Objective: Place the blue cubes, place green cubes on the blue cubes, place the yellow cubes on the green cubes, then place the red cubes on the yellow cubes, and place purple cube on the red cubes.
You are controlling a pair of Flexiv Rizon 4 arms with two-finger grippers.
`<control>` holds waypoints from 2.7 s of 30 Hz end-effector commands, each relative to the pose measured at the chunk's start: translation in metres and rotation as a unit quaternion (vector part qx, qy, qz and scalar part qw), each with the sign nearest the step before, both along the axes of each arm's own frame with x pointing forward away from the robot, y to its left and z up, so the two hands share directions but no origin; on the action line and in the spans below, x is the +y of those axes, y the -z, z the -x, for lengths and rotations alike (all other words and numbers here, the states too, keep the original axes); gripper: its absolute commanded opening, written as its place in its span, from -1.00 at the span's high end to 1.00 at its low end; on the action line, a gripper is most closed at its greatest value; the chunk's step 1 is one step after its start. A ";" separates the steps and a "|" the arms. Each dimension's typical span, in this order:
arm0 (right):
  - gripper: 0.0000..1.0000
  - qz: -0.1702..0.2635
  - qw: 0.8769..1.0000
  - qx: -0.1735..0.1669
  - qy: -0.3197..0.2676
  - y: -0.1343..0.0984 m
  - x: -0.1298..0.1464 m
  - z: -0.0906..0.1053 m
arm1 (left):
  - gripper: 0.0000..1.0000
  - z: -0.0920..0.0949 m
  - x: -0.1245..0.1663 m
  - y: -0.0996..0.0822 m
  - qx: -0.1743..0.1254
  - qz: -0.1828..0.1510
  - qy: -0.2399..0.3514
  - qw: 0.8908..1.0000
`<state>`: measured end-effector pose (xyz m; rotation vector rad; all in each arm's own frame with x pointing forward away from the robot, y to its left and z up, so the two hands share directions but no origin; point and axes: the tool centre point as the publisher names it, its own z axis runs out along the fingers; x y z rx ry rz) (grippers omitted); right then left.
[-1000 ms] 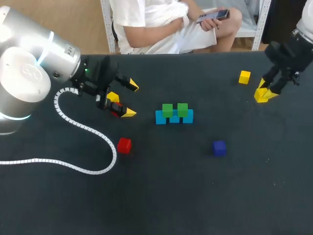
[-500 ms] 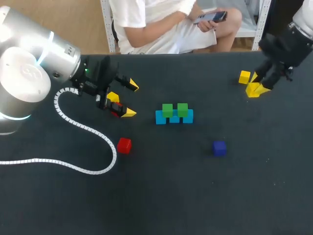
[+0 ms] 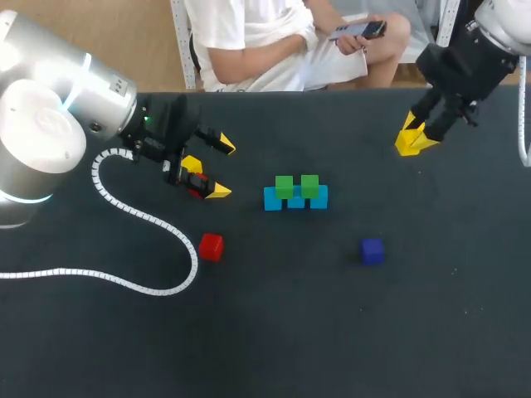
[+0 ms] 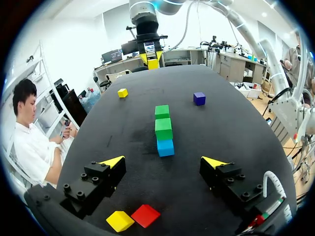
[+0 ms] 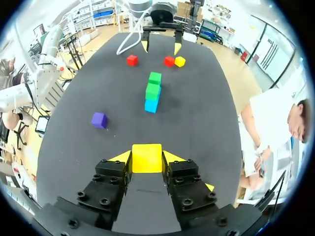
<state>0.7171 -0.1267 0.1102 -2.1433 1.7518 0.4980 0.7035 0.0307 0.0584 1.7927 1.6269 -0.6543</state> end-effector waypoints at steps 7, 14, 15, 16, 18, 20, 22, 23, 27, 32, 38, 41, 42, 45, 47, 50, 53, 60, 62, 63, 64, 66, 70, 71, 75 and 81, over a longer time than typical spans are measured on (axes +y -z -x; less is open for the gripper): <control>1.00 0.004 1.000 -0.001 -0.017 -0.019 0.001 0.010 | -1.00 -0.002 0.000 0.000 0.002 -0.002 0.001 1.000; 0.60 0.004 1.000 -0.001 -0.017 -0.019 0.001 0.010 | -1.00 -0.002 0.000 0.000 0.002 -0.002 0.001 1.000; 1.00 0.004 1.000 -0.001 -0.017 -0.019 0.001 0.010 | -1.00 -0.002 0.000 0.000 0.002 -0.002 0.001 1.000; 1.00 0.004 1.000 -0.001 -0.017 -0.019 0.001 0.010 | -1.00 -0.002 0.000 0.000 0.002 -0.002 0.001 1.000; 1.00 0.004 1.000 -0.001 -0.017 -0.019 0.001 0.010 | -1.00 -0.002 0.000 0.000 0.002 -0.002 0.001 1.000; 1.00 0.004 1.000 -0.001 -0.017 -0.019 0.001 0.010 | -1.00 -0.002 0.000 0.000 0.002 -0.002 0.001 1.000; 1.00 0.004 1.000 -0.001 -0.017 -0.019 0.001 0.010 | -1.00 -0.002 0.000 0.000 0.002 -0.002 0.001 1.000; 1.00 0.004 1.000 -0.001 -0.017 -0.019 0.001 0.010 | -1.00 -0.002 0.000 0.000 0.002 -0.002 0.001 1.000; 1.00 0.004 1.000 -0.001 -0.017 -0.019 0.001 0.010 | -1.00 -0.002 0.000 0.000 0.002 -0.002 0.001 1.000; 1.00 0.004 1.000 -0.001 -0.017 -0.019 0.001 0.010 | -1.00 -0.002 0.000 0.000 0.002 -0.002 0.001 1.000; 1.00 -0.001 0.999 -0.017 -0.051 -0.026 0.013 0.014 | -1.00 -0.002 0.000 0.000 0.002 -0.002 0.001 1.000; 1.00 -0.005 0.996 -0.030 -0.078 -0.033 0.032 0.014 | -1.00 -0.002 0.000 0.000 0.002 -0.002 0.001 1.000; 1.00 -0.008 0.996 -0.033 -0.087 -0.033 0.039 0.014 | -1.00 -0.002 0.000 0.000 0.002 -0.002 0.001 1.000; 1.00 -0.018 0.994 -0.032 -0.099 -0.032 0.060 0.013 | -1.00 -0.002 0.000 0.000 0.002 -0.002 0.001 1.000; 1.00 -0.023 0.995 -0.027 -0.094 -0.030 0.073 0.014 | -1.00 -0.002 0.000 0.000 0.002 -0.002 0.001 1.000; 1.00 -0.027 0.996 -0.026 -0.079 -0.025 0.090 0.014 | -1.00 -0.002 0.000 0.000 0.002 -0.002 0.001 1.000; 1.00 -0.024 0.997 -0.023 -0.063 -0.023 0.100 0.015 | -1.00 -0.002 0.000 0.000 0.002 -0.002 0.001 1.000; 1.00 -0.027 0.998 -0.010 -0.053 -0.017 0.127 0.023 | -1.00 -0.002 0.000 0.000 0.002 -0.002 0.001 1.000; 1.00 -0.030 0.998 -0.008 -0.062 -0.016 0.134 0.025 | -1.00 -0.002 0.000 0.000 0.002 -0.002 0.001 1.000; 1.00 -0.031 0.997 -0.008 -0.067 -0.016 0.138 0.026 | -1.00 -0.002 0.000 0.000 0.002 -0.002 0.001 1.000; 1.00 -0.034 0.997 -0.007 -0.074 -0.016 0.143 0.026 | -1.00 -0.002 0.000 0.000 0.002 -0.002 0.001 1.000; 1.00 -0.031 0.996 -0.004 -0.087 -0.016 0.151 0.026 | -1.00 -0.002 0.000 0.000 0.002 -0.002 0.001 1.000; 1.00 -0.029 0.994 -0.004 -0.103 -0.017 0.161 0.025 | -1.00 -0.002 0.000 0.000 0.002 -0.002 0.001 1.000; 1.00 -0.029 0.994 -0.003 -0.103 -0.016 0.163 0.025 | -1.00 -0.002 0.000 0.000 0.002 -0.002 0.001 1.000; 1.00 -0.013 0.995 0.006 -0.102 -0.014 0.168 0.027 | -1.00 -0.002 0.000 0.000 0.002 -0.002 0.001 1.000; 1.00 -0.012 0.995 0.015 -0.099 -0.010 0.169 0.034 | -1.00 -0.002 0.000 0.000 0.002 -0.002 0.001 1.000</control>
